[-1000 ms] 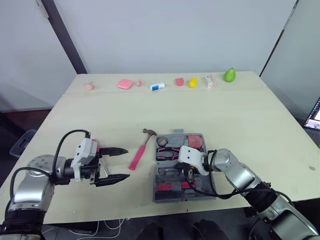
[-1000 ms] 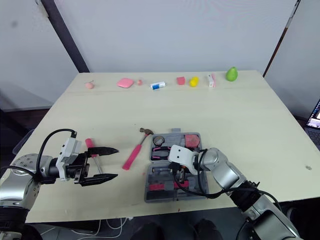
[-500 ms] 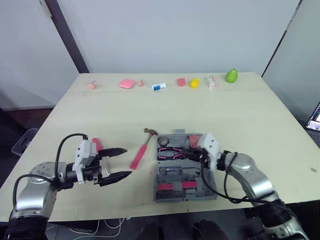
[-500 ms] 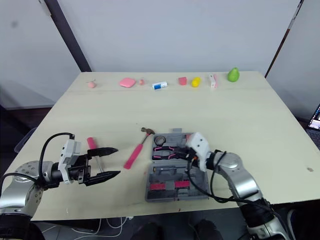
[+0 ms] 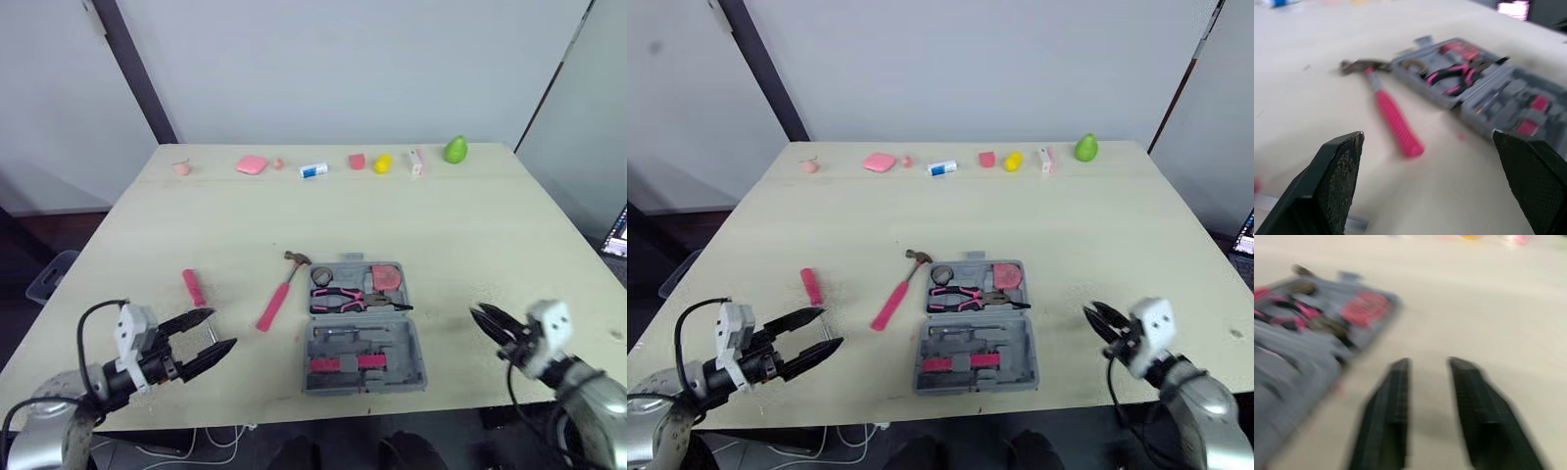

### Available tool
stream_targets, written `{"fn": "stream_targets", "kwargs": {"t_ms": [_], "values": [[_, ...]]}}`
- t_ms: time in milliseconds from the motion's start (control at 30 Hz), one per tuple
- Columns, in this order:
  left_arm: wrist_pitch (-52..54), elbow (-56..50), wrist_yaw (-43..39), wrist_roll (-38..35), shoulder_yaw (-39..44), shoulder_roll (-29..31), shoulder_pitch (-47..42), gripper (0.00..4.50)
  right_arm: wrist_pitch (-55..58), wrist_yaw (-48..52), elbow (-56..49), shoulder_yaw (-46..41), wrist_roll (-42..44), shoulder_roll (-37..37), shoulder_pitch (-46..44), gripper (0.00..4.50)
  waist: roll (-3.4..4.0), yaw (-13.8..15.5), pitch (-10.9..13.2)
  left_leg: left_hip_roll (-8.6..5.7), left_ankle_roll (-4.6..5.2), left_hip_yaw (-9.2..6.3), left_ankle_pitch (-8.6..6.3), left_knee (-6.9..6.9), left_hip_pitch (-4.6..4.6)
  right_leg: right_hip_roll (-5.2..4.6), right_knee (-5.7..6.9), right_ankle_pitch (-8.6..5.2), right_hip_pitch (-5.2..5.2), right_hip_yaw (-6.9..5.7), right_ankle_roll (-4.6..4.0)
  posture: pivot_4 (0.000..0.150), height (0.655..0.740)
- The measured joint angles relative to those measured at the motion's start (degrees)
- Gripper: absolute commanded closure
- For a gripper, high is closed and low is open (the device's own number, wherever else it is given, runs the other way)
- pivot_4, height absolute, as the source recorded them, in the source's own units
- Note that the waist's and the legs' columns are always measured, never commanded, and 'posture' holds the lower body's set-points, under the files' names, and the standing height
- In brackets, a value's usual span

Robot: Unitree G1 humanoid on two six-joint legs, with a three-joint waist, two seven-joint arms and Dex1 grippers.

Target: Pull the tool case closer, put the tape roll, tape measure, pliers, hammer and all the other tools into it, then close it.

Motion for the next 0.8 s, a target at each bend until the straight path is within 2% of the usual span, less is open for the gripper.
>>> {"fn": "stream_targets", "kwargs": {"t_ms": [33,67,133,267,400,800], "values": [[-0.7,0.7,0.0,0.1,0.5,-0.2,0.4,0.00,-0.8,0.0,0.1,-0.7,0.3,0.0,1.1,1.12,0.00,0.0,0.0,0.00,0.00,0.01,0.00,0.00,0.02,0.00,0.00,-0.02,0.03,0.01,-0.03,0.150,0.7400],[-1.3,1.6,0.2,0.1,1.1,-0.4,0.9,0.00,-1.7,0.1,0.2,-1.6,0.7,0.0,2.3,0.48,0.00,0.0,0.0,0.01,0.00,0.02,0.00,0.00,0.03,0.00,0.00,-0.03,0.03,0.01,-0.04,0.150,0.7400],[-2.5,2.9,0.5,0.4,1.8,-0.6,1.9,0.00,-3.0,0.6,0.5,-2.9,1.3,0.0,4.7,0.06,0.00,0.0,0.0,0.01,0.00,0.01,0.00,0.00,0.03,-0.02,-0.01,-0.03,0.04,0.01,-0.05,0.150,0.7400],[-5.9,7.3,2.4,1.1,5.8,-1.7,5.8,0.00,-6.9,2.4,3.9,-7.8,3.2,0.0,10.5,0.06,0.01,0.2,0.0,0.03,0.00,0.04,-0.01,-0.01,-0.01,-0.08,-0.08,-0.05,0.03,0.01,-0.05,0.150,0.7400],[-7.6,8.0,2.8,1.1,6.9,-3.0,9.1,0.00,-8.8,2.9,7.0,-9.8,4.1,0.0,12.5,0.06,0.02,0.3,-0.1,0.05,0.00,0.15,-0.01,-0.01,0.08,-0.13,-0.06,-0.06,0.04,0.10,-0.04,0.150,0.7400],[-8.0,4.3,4.5,1.1,7.3,-4.6,10.0,0.00,-10.7,4.8,8.3,-10.4,5.1,-1.9,11.0,0.06,0.13,0.8,-0.2,0.07,0.00,0.18,-0.01,-0.01,0.08,-0.12,-0.07,-0.07,0.04,0.11,-0.05,0.150,0.7400]]}}
